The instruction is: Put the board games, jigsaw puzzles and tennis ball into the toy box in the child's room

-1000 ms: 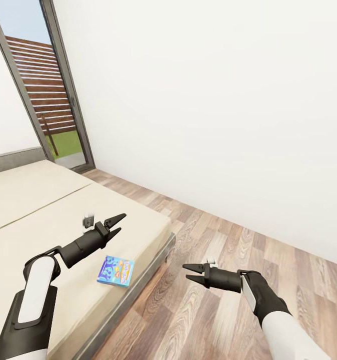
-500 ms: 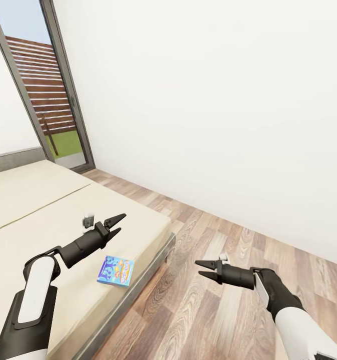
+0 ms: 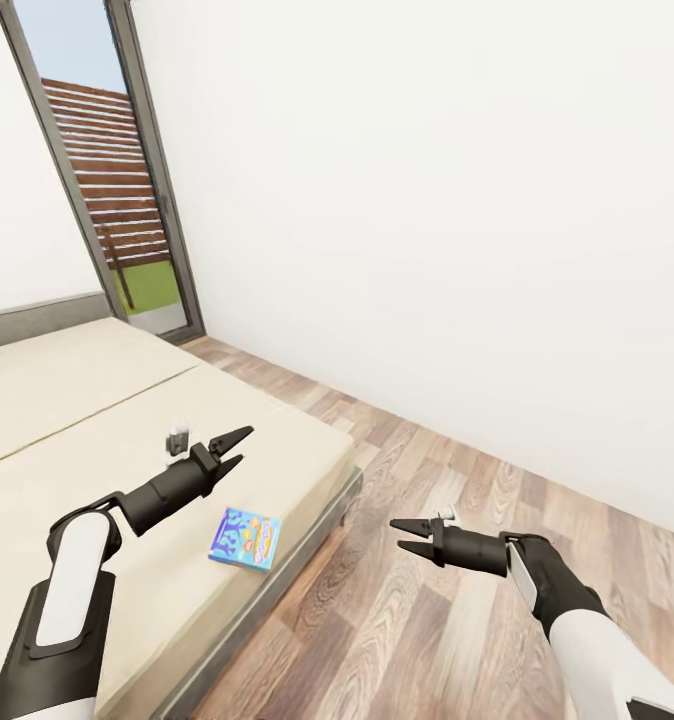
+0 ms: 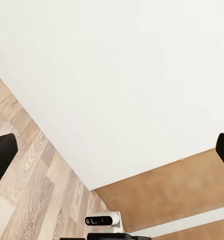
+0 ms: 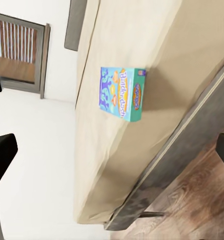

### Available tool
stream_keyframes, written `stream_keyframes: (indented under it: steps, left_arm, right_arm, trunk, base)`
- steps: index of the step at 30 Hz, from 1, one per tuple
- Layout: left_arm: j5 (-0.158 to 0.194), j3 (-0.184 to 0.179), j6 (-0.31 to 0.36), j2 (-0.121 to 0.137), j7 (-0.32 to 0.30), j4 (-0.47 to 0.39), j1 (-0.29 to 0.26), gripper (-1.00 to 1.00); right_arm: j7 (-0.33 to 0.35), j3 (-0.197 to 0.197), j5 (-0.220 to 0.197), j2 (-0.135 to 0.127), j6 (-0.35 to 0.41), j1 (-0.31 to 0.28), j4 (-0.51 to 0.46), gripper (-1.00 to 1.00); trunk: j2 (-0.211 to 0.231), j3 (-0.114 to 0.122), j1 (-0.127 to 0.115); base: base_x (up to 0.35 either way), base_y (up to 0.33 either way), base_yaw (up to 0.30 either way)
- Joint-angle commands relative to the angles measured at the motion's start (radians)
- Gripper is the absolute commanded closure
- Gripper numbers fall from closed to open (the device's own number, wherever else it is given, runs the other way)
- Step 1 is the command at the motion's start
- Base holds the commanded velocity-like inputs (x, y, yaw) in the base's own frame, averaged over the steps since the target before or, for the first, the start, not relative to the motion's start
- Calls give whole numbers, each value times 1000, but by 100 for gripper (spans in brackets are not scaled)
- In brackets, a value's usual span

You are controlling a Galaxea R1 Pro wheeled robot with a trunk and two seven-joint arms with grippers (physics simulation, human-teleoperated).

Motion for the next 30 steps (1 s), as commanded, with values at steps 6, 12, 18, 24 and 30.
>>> stream_keyframes:
  steps: [6,12,18,24,30]
  left_arm:
    - [-10,4,7,-3,-1,-3,-2,-100]
    - [-10,5,8,-3,18,-4,-2,-100]
    - [-11,-7,10,-1,78,-7,-11,-100]
    - [-18,-61,11,2,114,-8,-28,-100]
    - [-17,-94,10,-3,156,-9,-39,-100]
  right_arm:
    - [5,-3,4,1,12,-1,0,-100]
    - [8,-3,4,1,15,-1,1,-100]
    - [10,-3,4,-1,17,-1,1,-100]
    - [12,-3,4,-4,18,-1,1,-100]
    - [11,-4,3,-6,20,-1,1,-100]
  trunk:
    - [0,1,0]
    - [0,4,0]
    - [0,5,0]
    - [0,6,0]
    - [0,6,0]
  base:
    - [0,0,249]
    - [0,0,270]
    - [0,0,278]
    - [0,0,280]
    - [0,0,244]
